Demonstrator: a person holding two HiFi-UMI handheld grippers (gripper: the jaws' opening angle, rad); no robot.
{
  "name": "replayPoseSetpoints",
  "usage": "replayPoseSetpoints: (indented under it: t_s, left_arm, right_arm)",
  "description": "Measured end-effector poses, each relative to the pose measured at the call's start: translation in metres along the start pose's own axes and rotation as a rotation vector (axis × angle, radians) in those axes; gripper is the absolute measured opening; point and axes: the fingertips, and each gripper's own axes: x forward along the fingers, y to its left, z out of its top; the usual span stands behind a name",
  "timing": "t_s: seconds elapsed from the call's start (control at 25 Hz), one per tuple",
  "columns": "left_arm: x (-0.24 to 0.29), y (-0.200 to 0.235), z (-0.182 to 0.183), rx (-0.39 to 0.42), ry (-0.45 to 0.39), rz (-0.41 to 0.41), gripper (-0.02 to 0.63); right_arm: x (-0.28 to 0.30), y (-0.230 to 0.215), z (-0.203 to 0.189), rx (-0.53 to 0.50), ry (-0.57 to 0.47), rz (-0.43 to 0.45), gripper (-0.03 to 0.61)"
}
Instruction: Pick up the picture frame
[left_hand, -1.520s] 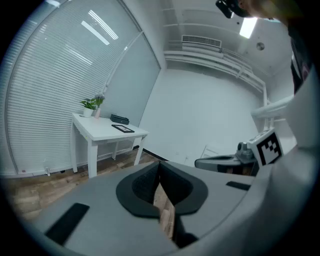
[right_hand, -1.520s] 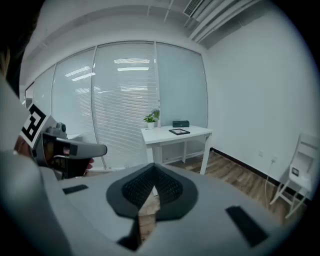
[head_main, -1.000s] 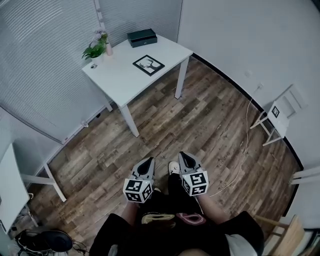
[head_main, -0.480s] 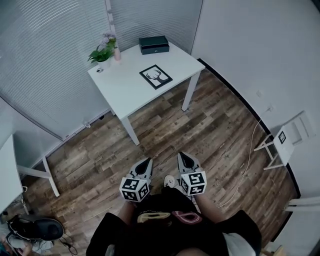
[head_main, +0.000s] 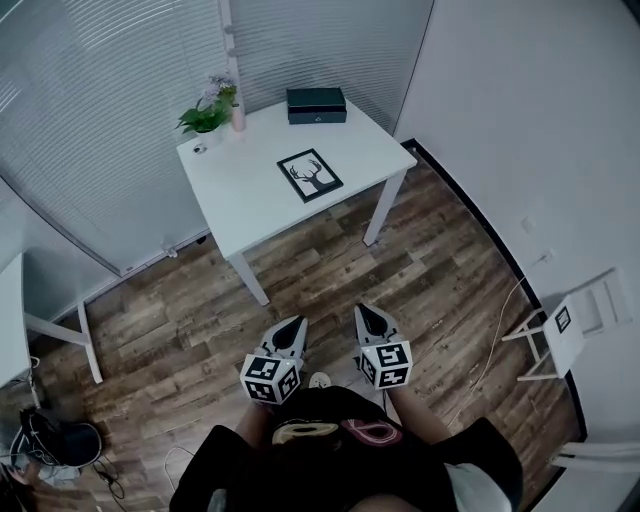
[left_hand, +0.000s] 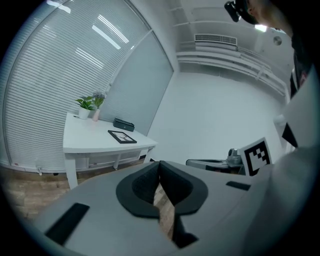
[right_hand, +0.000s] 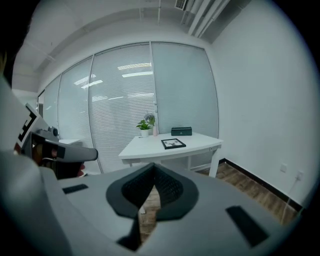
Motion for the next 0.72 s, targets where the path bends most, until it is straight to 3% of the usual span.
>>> replayPoseSetpoints:
  t_s: [0.24, 0.72]
  left_arm:
    - [0.020, -0.007, -0.010, -0.003, 0.044, -0.005, 0.017]
    - [0.037, 0.002, -0.010, -0.032, 0.048, 0.004, 0.018]
  right_arm:
    - [0.003, -0.015, -0.007, 0.046, 0.009, 0.022, 0.011]
    - [0.015, -0.016, -0.012, 0.056, 0.030, 0.033, 0.011]
